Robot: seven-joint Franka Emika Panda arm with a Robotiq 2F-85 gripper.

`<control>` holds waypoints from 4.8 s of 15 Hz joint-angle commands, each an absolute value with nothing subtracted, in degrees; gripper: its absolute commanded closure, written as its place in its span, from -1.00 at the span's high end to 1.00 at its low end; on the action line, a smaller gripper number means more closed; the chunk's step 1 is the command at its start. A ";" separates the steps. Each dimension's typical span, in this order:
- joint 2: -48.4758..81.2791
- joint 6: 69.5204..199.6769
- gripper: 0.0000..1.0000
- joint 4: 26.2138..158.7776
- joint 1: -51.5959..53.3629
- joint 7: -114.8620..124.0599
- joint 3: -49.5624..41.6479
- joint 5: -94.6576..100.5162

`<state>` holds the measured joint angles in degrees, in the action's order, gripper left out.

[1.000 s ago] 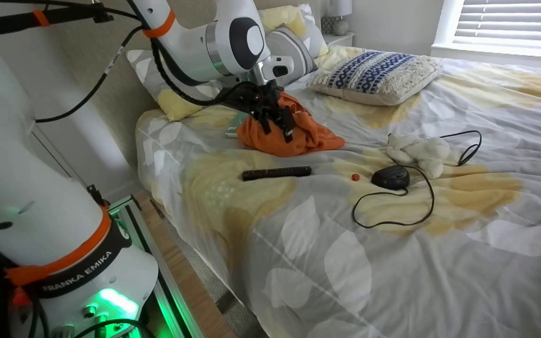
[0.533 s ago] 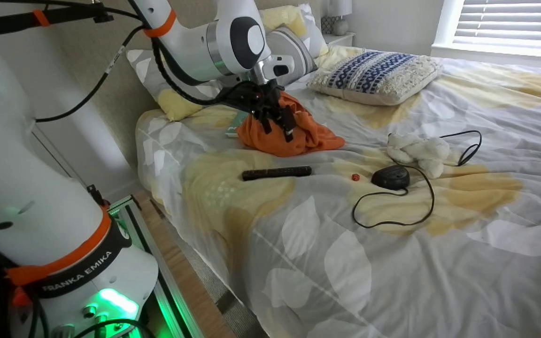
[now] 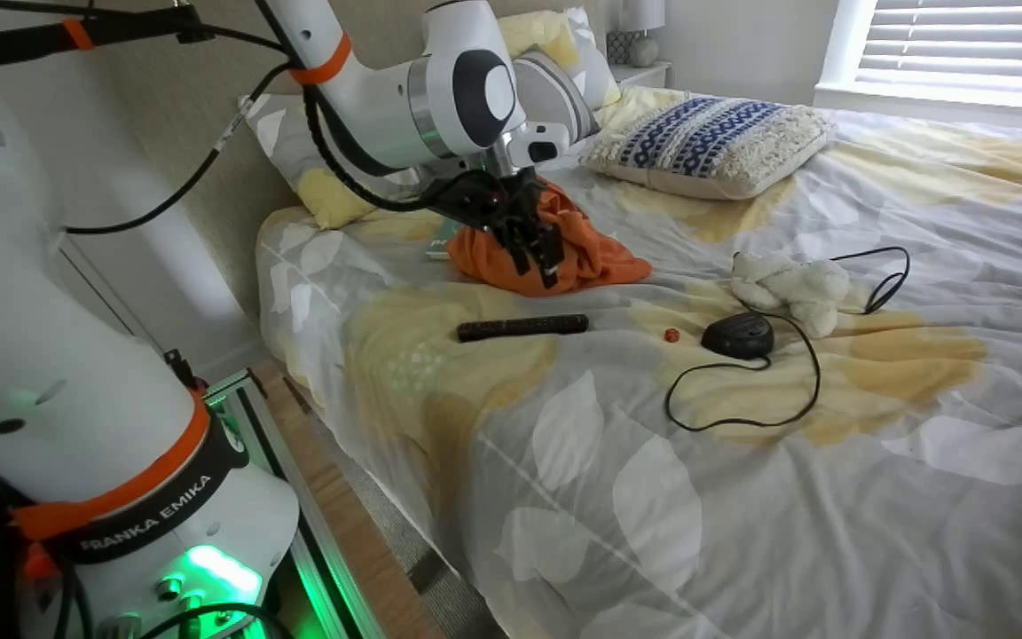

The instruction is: Push the topmost button on the black remote

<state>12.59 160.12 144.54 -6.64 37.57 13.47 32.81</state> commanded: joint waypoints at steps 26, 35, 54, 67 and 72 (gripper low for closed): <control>32.79 153.47 -1.00 126.17 13.19 67.55 -4.09 46.20; 33.97 154.10 -1.00 125.80 15.29 66.20 -5.39 43.52; 33.25 155.08 -1.00 126.54 16.13 65.22 -7.09 40.61; 42.71 164.16 -1.00 122.87 10.83 43.35 -0.91 25.08; 45.67 161.29 -1.00 120.10 11.37 30.11 -0.04 11.79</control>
